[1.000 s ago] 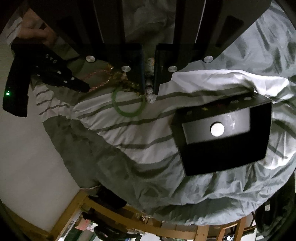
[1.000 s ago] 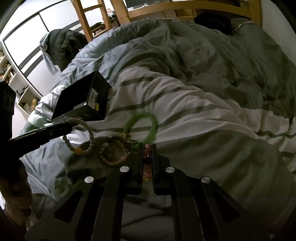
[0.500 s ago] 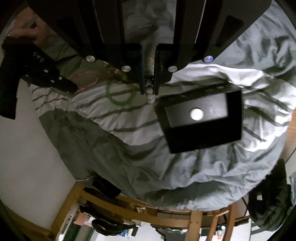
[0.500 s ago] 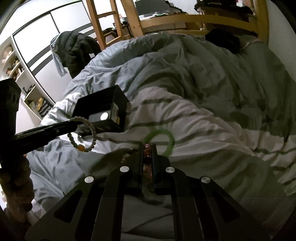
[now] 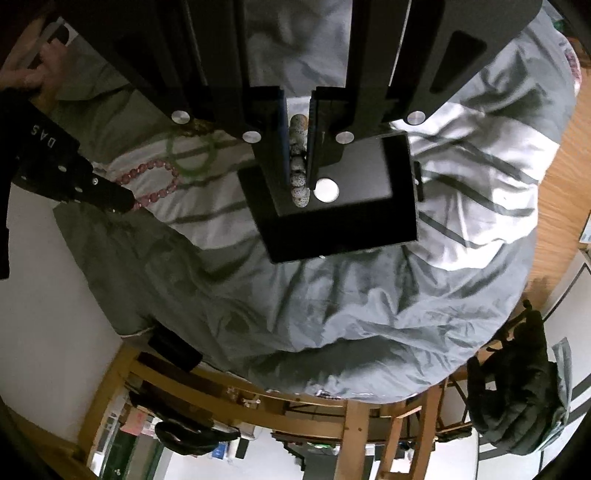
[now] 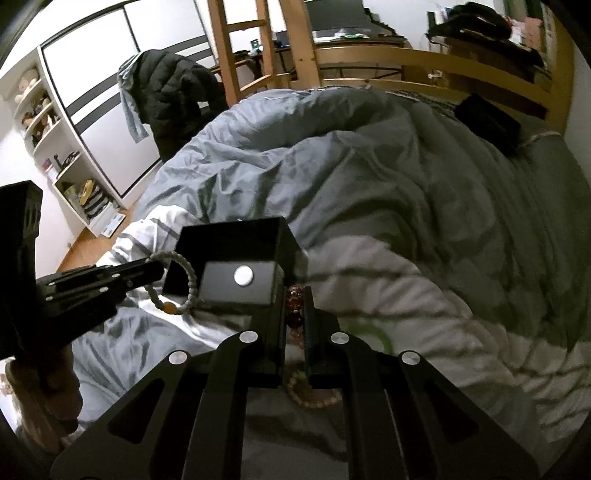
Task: Organize jewelry
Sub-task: 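Carry both bracelets over the black box and open both grippers inside it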
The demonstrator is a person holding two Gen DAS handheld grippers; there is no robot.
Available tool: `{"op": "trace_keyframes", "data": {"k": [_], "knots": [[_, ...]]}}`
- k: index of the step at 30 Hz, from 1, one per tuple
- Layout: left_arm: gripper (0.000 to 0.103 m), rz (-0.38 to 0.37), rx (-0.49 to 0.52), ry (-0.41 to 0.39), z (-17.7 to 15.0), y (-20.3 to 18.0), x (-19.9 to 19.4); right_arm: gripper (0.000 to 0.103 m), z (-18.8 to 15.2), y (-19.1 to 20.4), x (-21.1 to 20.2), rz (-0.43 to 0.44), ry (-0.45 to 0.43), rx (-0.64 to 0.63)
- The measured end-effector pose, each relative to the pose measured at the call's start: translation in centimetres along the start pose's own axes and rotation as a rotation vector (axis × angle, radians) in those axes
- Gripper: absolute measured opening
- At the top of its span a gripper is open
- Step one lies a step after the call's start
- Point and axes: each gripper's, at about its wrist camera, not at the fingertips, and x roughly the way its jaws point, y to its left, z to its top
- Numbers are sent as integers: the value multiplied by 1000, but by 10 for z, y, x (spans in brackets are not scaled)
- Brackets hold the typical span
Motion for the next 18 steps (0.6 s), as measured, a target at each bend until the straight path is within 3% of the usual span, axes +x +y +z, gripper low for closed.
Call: {"op": "trace_keyframes", "data": {"k": [9, 18], "knots": [[8, 56, -36, -8, 23, 35, 12, 8, 33, 33, 34, 34, 27, -41], [8, 38, -97, 27, 22, 63, 40, 8, 51, 68, 65, 70, 59, -74]]}}
